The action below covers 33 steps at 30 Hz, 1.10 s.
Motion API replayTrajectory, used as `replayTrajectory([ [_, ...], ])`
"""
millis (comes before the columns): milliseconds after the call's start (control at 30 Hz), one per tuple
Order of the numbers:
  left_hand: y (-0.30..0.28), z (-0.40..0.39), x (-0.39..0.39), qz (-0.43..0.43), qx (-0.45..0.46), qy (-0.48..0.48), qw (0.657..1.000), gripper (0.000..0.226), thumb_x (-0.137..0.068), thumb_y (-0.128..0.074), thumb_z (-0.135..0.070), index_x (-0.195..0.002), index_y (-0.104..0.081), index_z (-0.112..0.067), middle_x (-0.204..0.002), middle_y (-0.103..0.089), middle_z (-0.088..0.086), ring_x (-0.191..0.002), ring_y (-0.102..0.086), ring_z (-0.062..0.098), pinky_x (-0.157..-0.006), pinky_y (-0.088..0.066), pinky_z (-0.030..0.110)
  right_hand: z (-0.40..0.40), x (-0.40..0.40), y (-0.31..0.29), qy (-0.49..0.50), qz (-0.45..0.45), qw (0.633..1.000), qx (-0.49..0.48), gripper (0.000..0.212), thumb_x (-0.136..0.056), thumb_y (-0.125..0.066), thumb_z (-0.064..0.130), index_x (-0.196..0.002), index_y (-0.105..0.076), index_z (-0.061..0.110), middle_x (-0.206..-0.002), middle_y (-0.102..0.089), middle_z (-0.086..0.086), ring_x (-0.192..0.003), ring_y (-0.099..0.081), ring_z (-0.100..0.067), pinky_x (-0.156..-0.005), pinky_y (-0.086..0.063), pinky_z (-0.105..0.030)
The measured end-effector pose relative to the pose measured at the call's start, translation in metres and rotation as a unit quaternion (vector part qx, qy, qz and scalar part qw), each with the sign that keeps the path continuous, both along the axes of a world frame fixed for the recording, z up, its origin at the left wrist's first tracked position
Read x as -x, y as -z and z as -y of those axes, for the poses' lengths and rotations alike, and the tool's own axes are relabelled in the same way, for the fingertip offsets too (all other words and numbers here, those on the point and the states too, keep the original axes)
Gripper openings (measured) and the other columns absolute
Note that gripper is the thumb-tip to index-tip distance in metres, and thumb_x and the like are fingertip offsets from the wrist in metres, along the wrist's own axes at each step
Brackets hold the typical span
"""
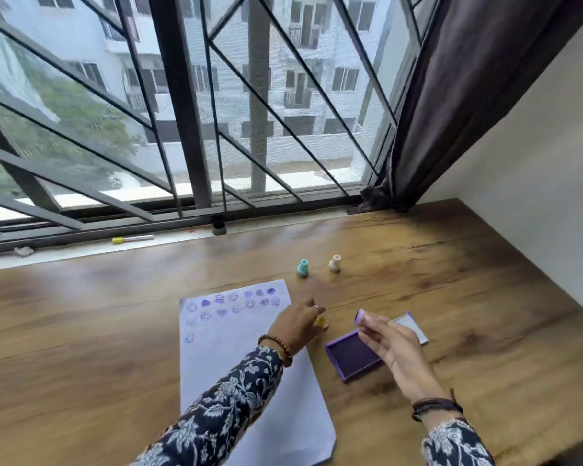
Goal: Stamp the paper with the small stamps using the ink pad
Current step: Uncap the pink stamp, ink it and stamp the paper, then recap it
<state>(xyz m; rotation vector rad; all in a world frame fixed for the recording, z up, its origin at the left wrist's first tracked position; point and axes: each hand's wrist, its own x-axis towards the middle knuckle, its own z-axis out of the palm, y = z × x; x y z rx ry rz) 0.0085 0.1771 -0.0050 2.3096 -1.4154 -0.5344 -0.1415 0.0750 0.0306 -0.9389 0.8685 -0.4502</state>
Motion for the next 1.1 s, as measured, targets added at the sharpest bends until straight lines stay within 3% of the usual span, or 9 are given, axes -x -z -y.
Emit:
replayTrajectory([
  [167, 0.001, 0.015, 0.004, -0.047, 0.022, -0.039, 0.998, 0.02, -0.085, -0.056, -0.013, -0.1, -0.061, -0.002, -0.109, -0.056, 0.018, -0.096, -0.058, 0.032, -0.083, -0.049, 0.04, 0.013, 0.009, 0.007, -0.019, -0.006, 0.999, 0.026, 0.011, -0.084, -0.058, -0.001, -0.085, -0.068, 0.004, -0.073, -0.071, -0.003, -0.069, -0.066, -0.009, -0.066, -0.057, -0.017],
  [233, -0.003, 0.015, 0.008, -0.162, 0.082, -0.122, 0.976, 0.019, -0.081, -0.063, -0.01, -0.098, -0.064, -0.002, -0.102, -0.064, 0.017, -0.089, -0.061, 0.025, -0.08, -0.049, 0.032, 0.016, 0.01, 0.008, -0.04, -0.005, 0.998, 0.057, 0.017, -0.082, -0.059, -0.002, -0.078, -0.07, 0.01, -0.072, -0.072, -0.001, -0.069, -0.067, -0.007, -0.067, -0.056, -0.015],
  [333, -0.009, 0.011, 0.018, -0.451, 0.174, -0.208, 0.851, 0.018, -0.083, -0.064, -0.007, -0.1, -0.066, -0.002, -0.086, -0.069, 0.007, -0.075, -0.066, 0.008, -0.069, -0.054, 0.018, 0.02, 0.005, 0.005, -0.095, -0.018, 0.983, 0.153, 0.021, -0.078, -0.063, 0.001, -0.074, -0.074, 0.018, -0.07, -0.074, 0.007, -0.073, -0.065, -0.005, -0.068, -0.054, -0.012],
  [400, -0.01, 0.006, 0.021, -0.536, 0.199, -0.204, 0.795, 0.018, -0.083, -0.062, -0.007, -0.101, -0.066, -0.005, -0.086, -0.072, 0.004, -0.078, -0.07, 0.008, -0.068, -0.054, 0.014, 0.021, -0.003, 0.001, -0.122, -0.019, 0.968, 0.218, 0.024, -0.076, -0.066, 0.001, -0.073, -0.074, 0.024, -0.071, -0.074, 0.009, -0.075, -0.066, -0.006, -0.07, -0.051, -0.014],
  [567, -0.023, -0.004, 0.02, -0.574, 0.23, -0.171, 0.767, 0.016, -0.079, -0.066, -0.013, -0.092, -0.074, -0.015, -0.085, -0.076, 0.002, -0.086, -0.07, 0.011, -0.074, -0.055, 0.015, 0.019, -0.013, -0.012, -0.165, -0.036, 0.917, 0.361, 0.019, -0.071, -0.075, 0.012, -0.079, -0.07, 0.029, -0.085, -0.073, 0.01, -0.082, -0.068, 0.001, -0.07, -0.051, -0.009],
  [833, -0.041, -0.008, 0.013, -0.55, 0.253, -0.137, 0.784, 0.021, -0.078, -0.067, -0.009, -0.099, -0.071, -0.009, -0.091, -0.076, 0.003, -0.091, -0.068, 0.012, -0.078, -0.054, 0.015, 0.022, -0.018, -0.037, -0.211, -0.05, 0.874, 0.434, 0.015, -0.072, -0.073, 0.013, -0.08, -0.071, 0.025, -0.082, -0.071, 0.008, -0.078, -0.065, 0.0, -0.07, -0.048, -0.008],
  [933, -0.044, -0.009, 0.013, -0.528, 0.267, -0.133, 0.795, 0.023, -0.078, -0.067, -0.007, -0.1, -0.07, -0.005, -0.097, -0.072, 0.012, -0.093, -0.067, 0.015, -0.083, -0.054, 0.018, 0.024, -0.021, -0.042, -0.227, -0.048, 0.878, 0.419, 0.006, -0.072, -0.072, 0.02, -0.076, -0.072, 0.026, -0.07, -0.07, 0.007, -0.065, -0.065, -0.005, -0.066, -0.051, -0.017],
  [1000, -0.044, -0.008, 0.014, -0.526, 0.272, -0.139, 0.794, 0.023, -0.078, -0.067, -0.007, -0.101, -0.069, -0.004, -0.098, -0.071, 0.014, -0.093, -0.066, 0.016, -0.083, -0.055, 0.018, 0.023, -0.023, -0.04, -0.224, -0.038, 0.886, 0.403, 0.005, -0.076, -0.07, 0.023, -0.071, -0.071, 0.024, -0.056, -0.065, 0.01, -0.053, -0.06, -0.005, -0.057, -0.05, -0.015],
  [1100, -0.041, -0.003, 0.018, -0.544, 0.291, -0.163, 0.77, 0.02, -0.079, -0.065, -0.005, -0.099, -0.069, -0.004, -0.094, -0.073, 0.011, -0.091, -0.067, 0.015, -0.079, -0.056, 0.017, 0.024, -0.025, -0.033, -0.208, -0.007, 0.915, 0.345, 0.013, -0.083, -0.063, 0.025, -0.081, -0.073, 0.017, -0.064, -0.065, 0.001, -0.058, -0.059, -0.006, -0.056, -0.052, -0.019],
])
